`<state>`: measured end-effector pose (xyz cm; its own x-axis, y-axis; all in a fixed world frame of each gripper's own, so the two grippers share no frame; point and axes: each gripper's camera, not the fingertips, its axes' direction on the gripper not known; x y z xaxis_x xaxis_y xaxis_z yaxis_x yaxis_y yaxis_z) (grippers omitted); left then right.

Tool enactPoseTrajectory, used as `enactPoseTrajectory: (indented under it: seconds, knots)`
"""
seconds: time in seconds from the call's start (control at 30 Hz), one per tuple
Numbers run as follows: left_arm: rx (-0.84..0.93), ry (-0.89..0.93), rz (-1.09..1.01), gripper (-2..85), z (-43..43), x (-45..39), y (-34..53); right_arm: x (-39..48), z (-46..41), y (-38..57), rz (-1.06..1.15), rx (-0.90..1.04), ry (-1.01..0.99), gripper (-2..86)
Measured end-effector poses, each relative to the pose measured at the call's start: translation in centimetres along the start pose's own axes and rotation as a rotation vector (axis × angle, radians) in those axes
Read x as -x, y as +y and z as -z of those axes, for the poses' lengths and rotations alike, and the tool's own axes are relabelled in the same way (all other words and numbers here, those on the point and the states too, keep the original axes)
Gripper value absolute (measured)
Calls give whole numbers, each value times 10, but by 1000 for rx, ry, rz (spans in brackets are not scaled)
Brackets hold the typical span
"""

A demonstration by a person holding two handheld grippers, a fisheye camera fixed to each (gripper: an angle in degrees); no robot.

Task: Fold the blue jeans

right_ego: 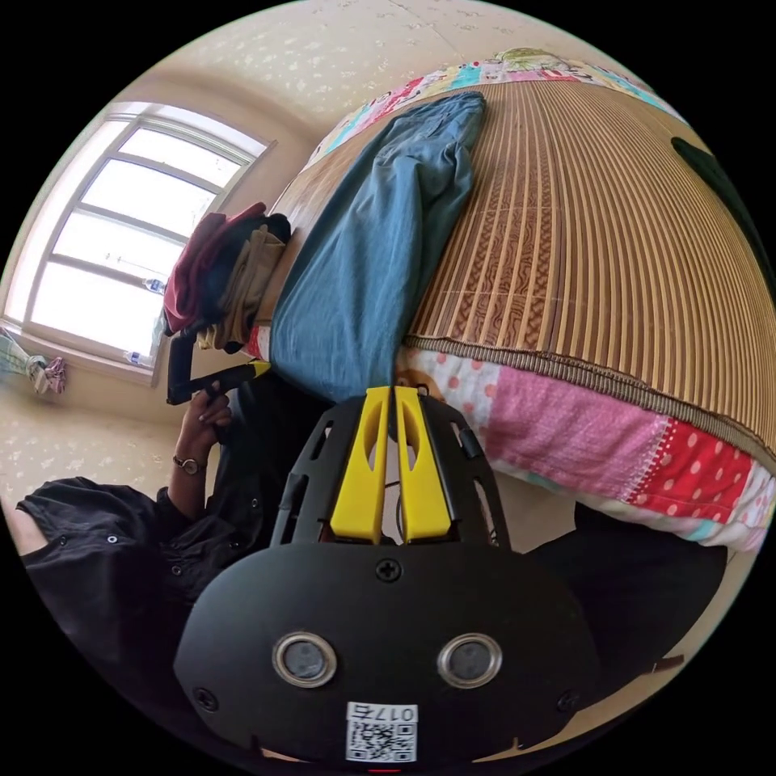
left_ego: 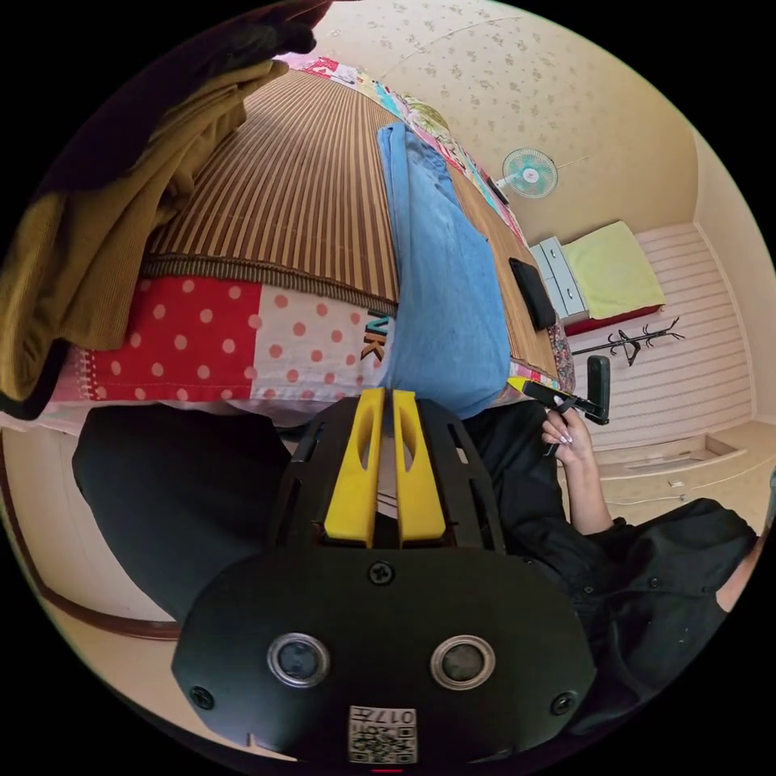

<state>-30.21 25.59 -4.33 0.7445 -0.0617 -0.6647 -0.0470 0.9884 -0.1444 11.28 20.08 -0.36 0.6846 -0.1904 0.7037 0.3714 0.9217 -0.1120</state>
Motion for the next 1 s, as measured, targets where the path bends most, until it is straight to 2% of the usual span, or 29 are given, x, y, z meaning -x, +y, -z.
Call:
enactPoseTrajectory:
  seconds: [0.13, 0.3, 0.47, 0.53, 0.63, 0.73, 0.83, 0.9, 1.0]
  knots:
    - [-75, 34, -46, 75, 4, -4, -8, -4, 1, -3, 13, -22, -27, 65]
    - [-22, -34, -34, 80, -18, -5, -20, -2, -26, -10, 21, 53, -38, 76]
    - [-23, -31, -12, 77, -30, -7, -20, 1, -35, -4, 12, 8, 22, 75]
    - [46, 13, -34, 43, -38, -10, -22, -2, -33, -2, 61, 16, -71, 47]
    - [76, 19, -106, 16, -35, -20, -20, -13, -21, 2, 51, 31, -87, 34]
    - [166, 70, -122, 13, -44, -22, -19, -27, -14, 13, 31, 49, -115, 29]
    - [194, 31, -95, 26, -54, -19, -16, -49, -23, 26, -51, 41, -164, 27]
    - [170, 43, -90, 44, -54, -18, -18, -58, -25, 30, -87, 25, -206, 28]
    - [27, 122, -107, 79, -41, -17, -22, -63, -16, 32, -75, -71, -251, 30]
